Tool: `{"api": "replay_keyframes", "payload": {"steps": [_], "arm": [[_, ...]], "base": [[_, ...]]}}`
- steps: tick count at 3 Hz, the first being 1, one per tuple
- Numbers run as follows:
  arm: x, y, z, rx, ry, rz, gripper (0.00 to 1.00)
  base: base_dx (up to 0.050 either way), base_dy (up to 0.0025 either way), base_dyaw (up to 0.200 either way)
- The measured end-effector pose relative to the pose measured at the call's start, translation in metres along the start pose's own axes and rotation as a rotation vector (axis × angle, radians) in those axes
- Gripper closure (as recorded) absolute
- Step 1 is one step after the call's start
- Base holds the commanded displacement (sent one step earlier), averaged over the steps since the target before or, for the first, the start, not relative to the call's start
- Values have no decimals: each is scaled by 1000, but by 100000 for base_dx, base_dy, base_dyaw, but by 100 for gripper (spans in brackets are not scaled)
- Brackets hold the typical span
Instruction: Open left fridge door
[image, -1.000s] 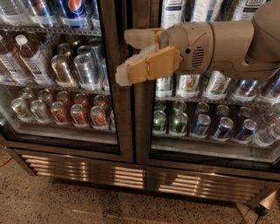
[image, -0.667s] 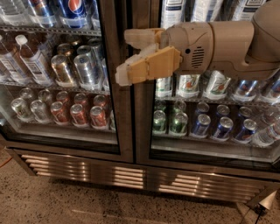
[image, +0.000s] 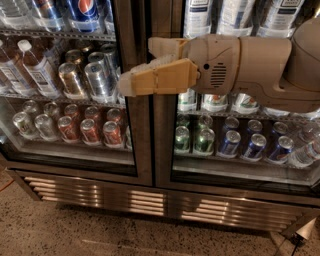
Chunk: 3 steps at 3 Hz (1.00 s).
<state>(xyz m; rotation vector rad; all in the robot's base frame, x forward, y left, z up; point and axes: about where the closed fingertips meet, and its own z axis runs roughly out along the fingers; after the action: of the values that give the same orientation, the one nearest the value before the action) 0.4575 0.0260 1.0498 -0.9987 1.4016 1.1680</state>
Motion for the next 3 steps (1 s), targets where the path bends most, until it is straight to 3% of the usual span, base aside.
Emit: {"api": "replay_keyframes", "payload": {"steps": [1, 3], "arm": [[-8, 3, 10, 69, -5, -9, 0], [-16, 6, 18, 130, -9, -19, 0]], "base": [[0, 0, 0], [0, 0, 0]]}}
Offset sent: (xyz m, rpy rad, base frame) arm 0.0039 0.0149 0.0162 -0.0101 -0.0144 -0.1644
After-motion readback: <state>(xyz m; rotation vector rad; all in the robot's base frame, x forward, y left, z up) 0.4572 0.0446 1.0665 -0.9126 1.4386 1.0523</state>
